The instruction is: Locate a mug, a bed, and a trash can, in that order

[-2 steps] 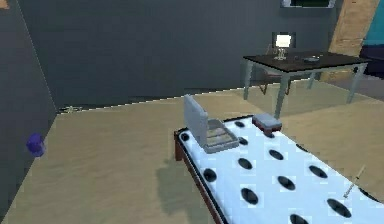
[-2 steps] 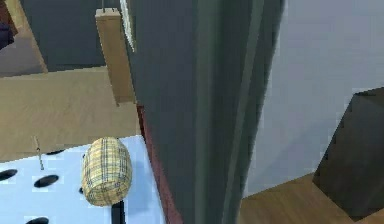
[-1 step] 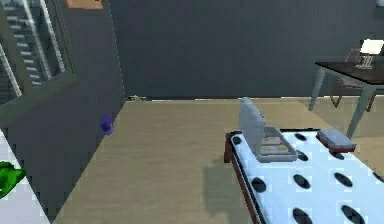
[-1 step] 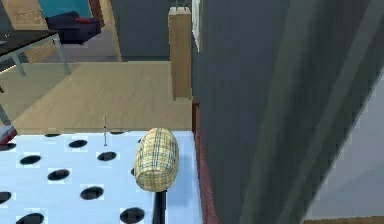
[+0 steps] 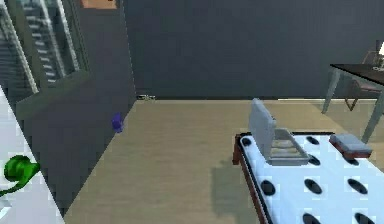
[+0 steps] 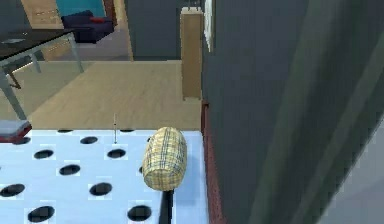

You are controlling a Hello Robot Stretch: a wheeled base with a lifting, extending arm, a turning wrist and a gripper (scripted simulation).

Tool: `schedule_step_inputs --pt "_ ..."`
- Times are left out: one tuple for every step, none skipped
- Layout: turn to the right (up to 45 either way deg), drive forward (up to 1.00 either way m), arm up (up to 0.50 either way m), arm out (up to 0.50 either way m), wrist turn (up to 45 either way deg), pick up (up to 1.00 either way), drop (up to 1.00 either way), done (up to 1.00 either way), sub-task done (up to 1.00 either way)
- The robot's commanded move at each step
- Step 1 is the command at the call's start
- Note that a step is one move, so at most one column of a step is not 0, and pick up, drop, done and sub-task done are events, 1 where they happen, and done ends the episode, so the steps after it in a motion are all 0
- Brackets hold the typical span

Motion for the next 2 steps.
schedule_step_inputs --pt "0.0 1.0 0.0 0.0 0.0 0.0 0.0 0.0 0.0" --pt "0.0 0.95 0.0 0.0 0.0 0.0 0.0 0.0 0.0"
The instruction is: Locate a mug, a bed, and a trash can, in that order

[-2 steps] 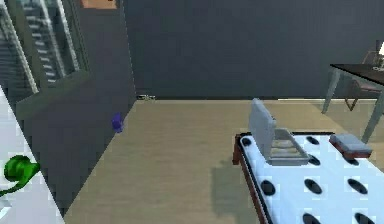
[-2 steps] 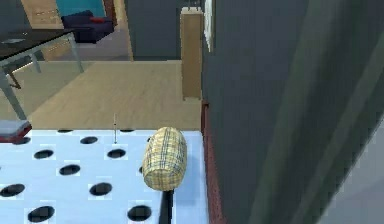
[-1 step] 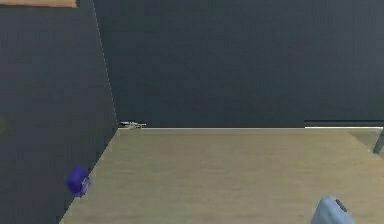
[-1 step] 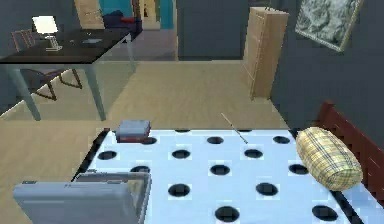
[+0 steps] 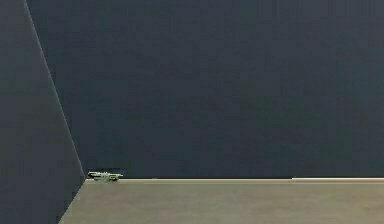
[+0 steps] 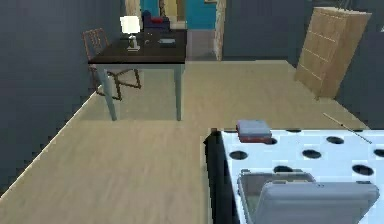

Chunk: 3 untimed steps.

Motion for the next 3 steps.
schedule_step_inputs --pt "45.0 0.0 0.0 0.0 0.0 0.0 0.0 0.0 0.0" --pt "0.0 0.35 0.0 0.0 0.0 0.0 0.0 0.0 0.0" --pt "36.0 0.0 0.0 0.0 0.0 0.0 0.0 0.0 0.0"
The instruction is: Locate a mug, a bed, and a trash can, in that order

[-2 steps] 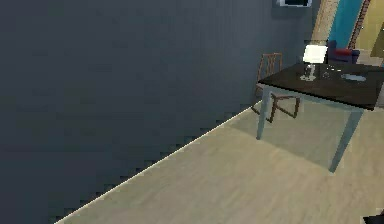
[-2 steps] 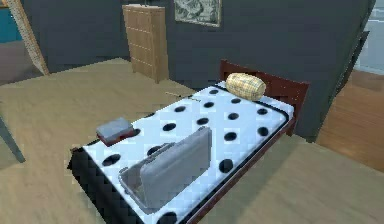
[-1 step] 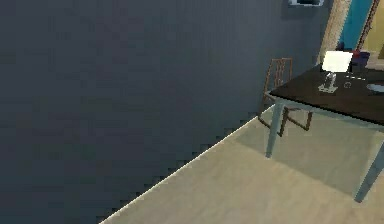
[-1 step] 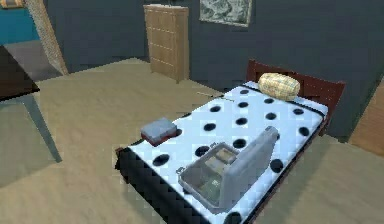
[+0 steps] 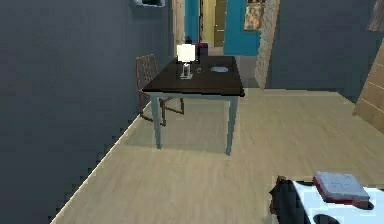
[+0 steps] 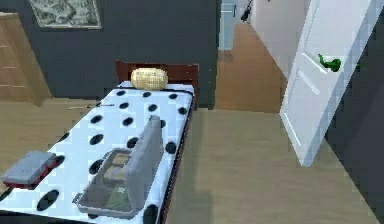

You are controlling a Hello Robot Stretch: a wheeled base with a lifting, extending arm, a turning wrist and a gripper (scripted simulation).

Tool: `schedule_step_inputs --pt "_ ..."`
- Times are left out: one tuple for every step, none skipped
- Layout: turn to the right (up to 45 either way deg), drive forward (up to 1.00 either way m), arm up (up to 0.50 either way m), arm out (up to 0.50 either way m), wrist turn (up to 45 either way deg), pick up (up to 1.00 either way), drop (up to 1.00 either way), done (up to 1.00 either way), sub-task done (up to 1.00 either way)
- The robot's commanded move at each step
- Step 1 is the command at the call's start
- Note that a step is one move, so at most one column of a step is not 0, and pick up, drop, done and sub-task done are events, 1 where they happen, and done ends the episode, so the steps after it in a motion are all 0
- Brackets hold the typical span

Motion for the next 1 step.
schedule_step_inputs --pt "0.0 0.15 0.0 0.0 0.0 0.0 0.0 0.0 0.0"
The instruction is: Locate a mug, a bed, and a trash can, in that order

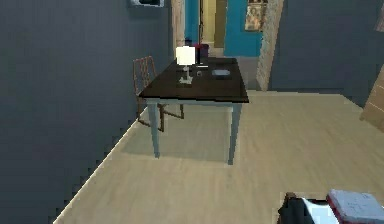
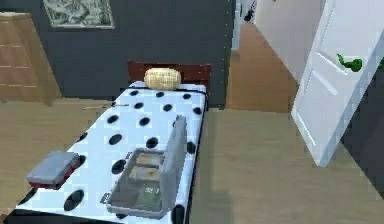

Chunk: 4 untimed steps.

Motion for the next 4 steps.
schedule_step_inputs --pt "18.0 0.0 0.0 0.0 0.0 0.0 0.0 0.0 0.0" --pt "0.0 1.0 0.0 0.0 0.0 0.0 0.0 0.0 0.0" --pt "6.0 0.0 0.0 0.0 0.0 0.0 0.0 0.0 0.0" --pt "0.0 0.05 0.0 0.0 0.0 0.0 0.0 0.0 0.0"
